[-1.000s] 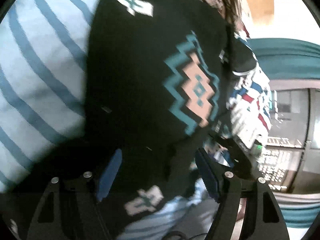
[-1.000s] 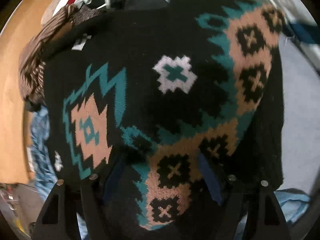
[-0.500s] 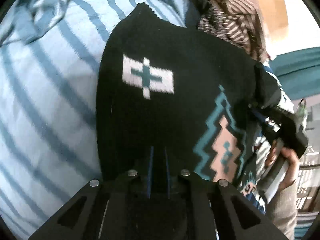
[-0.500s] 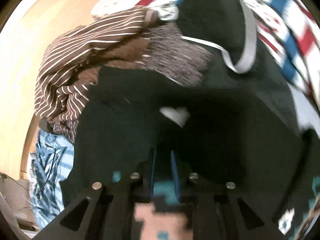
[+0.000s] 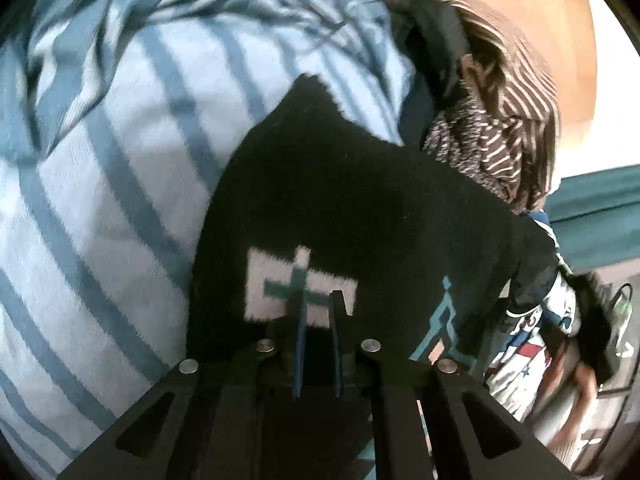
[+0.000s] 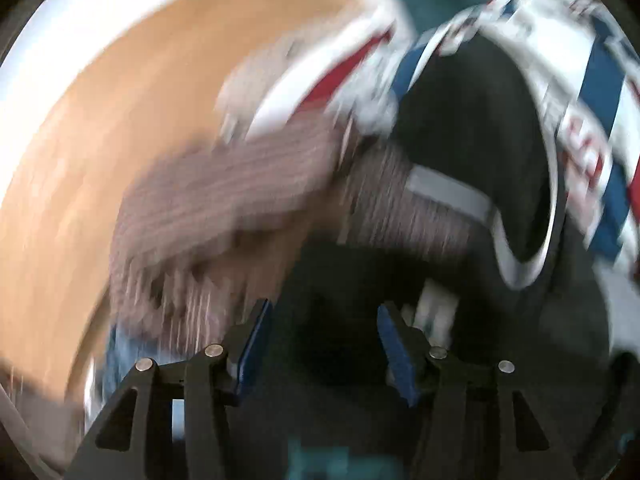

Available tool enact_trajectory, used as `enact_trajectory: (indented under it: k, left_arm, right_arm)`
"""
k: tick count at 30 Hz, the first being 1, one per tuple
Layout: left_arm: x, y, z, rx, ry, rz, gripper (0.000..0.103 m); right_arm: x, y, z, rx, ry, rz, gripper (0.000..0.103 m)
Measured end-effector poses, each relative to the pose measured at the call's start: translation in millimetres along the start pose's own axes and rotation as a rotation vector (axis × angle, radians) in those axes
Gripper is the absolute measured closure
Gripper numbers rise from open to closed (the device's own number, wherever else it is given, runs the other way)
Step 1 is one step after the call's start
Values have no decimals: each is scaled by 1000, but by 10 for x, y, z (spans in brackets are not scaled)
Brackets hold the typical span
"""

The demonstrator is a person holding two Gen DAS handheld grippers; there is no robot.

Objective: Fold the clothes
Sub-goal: 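Release the sweater with both grippers and pull them back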

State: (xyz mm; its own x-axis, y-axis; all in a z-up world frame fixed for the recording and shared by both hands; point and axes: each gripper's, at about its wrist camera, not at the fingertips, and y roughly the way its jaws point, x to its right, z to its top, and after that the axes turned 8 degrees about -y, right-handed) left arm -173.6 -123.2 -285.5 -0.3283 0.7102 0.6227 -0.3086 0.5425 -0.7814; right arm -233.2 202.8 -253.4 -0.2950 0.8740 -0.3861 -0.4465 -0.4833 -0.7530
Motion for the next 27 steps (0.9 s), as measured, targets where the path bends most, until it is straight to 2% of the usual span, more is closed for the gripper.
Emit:
enact_trajectory:
  k: [2,4,6,9,10,11,15,18,19,20,22,23,25,27]
  left_arm:
    - [42,74,18,-44,24,-26,92]
    - [45,132,44,-25,63,28,92]
    - [-39,111,104,37,76,90,100]
    - [-223,-95,142,91,31,75,100]
    - [-275,-183,118,97,26,76,100]
    - [-326,-271,93,103,21,77,100]
    - [-534,-621,-6,123,-1,80,100]
    - [-810,-764,-265,-50,-86,4,97]
    - [-906,-812,-364,-107,-116,-23,93]
    - [-969,-890,-481,-113,-128,-24,86]
    - [-1096,-1046,-715,-125,-152,-26,42]
    - [-1159,-1127,-831,-131,-163,-28,36]
    - [-1226,-1358,-972,-125,-150,-45,35]
    - [-1253,-1583,-1101,-127,-120,-64,35]
  right_arm:
    - [-62,93,-360,-126,9,55,43]
    - [-95,195,-776,-258,76,146,43]
    - [-180,279,-1168,-372,133,215,43]
    - [-340,295,-1606,-465,172,272,39]
    - [-401,275,-1726,-480,176,284,34]
    - [-461,236,-1835,-490,179,296,31]
    - [-596,23,-2134,-506,197,340,30]
    - [-668,-213,-2248,-496,174,327,30]
    - [-691,-308,-2271,-484,162,319,30]
    - [-712,-420,-2294,-469,151,313,30]
    - [-731,-710,-2376,-423,148,312,27]
    - [-731,-851,-2429,-398,152,313,27]
    - [-713,-1113,-2549,-345,161,301,27]
    - [-687,-1353,-2653,-285,150,248,27]
